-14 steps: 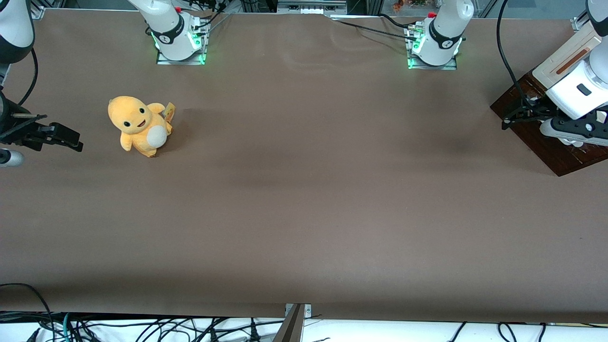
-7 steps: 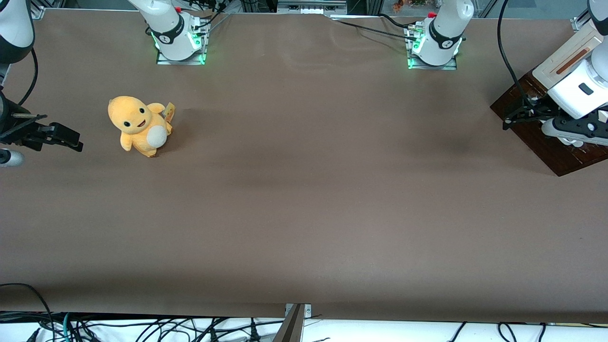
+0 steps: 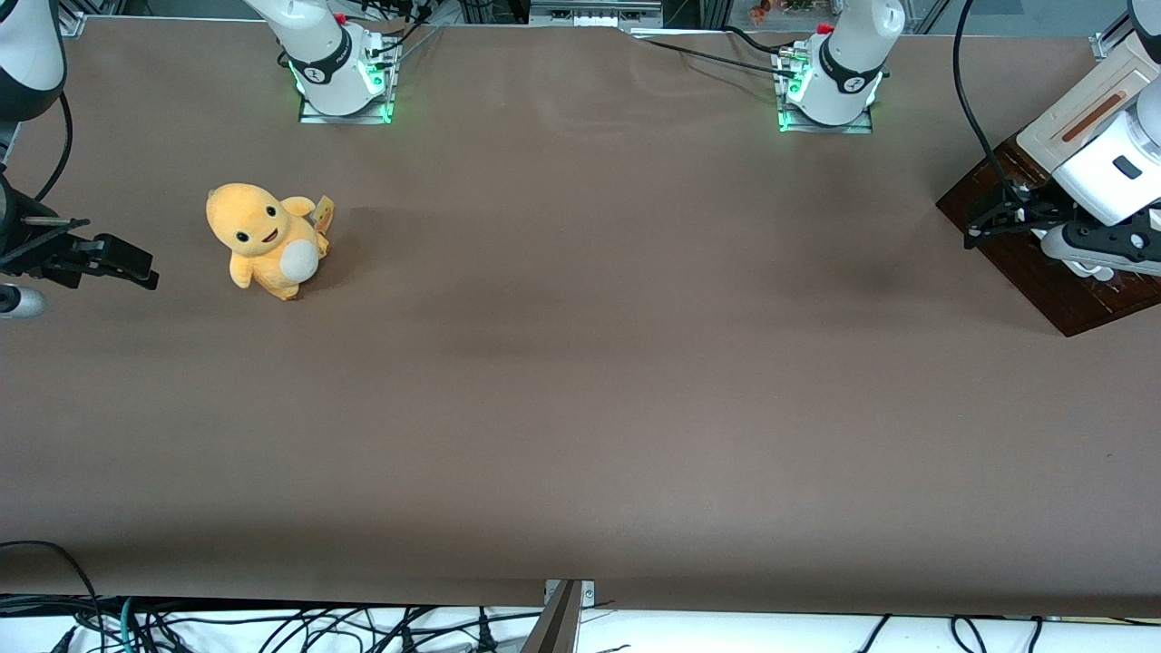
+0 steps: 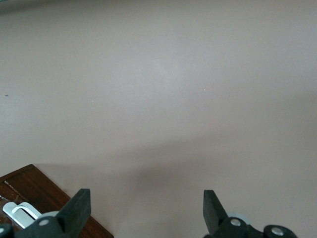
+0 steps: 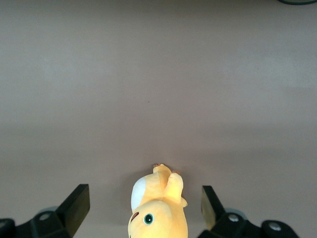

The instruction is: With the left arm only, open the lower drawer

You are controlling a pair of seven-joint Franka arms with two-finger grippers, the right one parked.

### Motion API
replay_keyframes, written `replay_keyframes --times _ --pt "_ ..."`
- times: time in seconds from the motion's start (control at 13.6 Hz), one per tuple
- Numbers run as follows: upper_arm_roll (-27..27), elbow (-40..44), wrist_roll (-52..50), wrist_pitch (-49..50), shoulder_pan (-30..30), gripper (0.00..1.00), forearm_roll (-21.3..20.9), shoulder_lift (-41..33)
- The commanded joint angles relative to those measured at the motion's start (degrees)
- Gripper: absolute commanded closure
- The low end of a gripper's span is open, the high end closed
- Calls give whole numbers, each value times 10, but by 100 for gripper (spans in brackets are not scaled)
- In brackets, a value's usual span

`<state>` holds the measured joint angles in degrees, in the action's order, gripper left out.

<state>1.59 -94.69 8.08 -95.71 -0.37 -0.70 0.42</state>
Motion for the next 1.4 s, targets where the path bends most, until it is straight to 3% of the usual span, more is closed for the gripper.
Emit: replay_keyframes --times 0.0,1.03,1.32 --pt "2 20 3 11 4 0 3 11" --pt "-1 36 4 47 32 0 0 70" --pt "3 37 -11 51 29 0 -80 68"
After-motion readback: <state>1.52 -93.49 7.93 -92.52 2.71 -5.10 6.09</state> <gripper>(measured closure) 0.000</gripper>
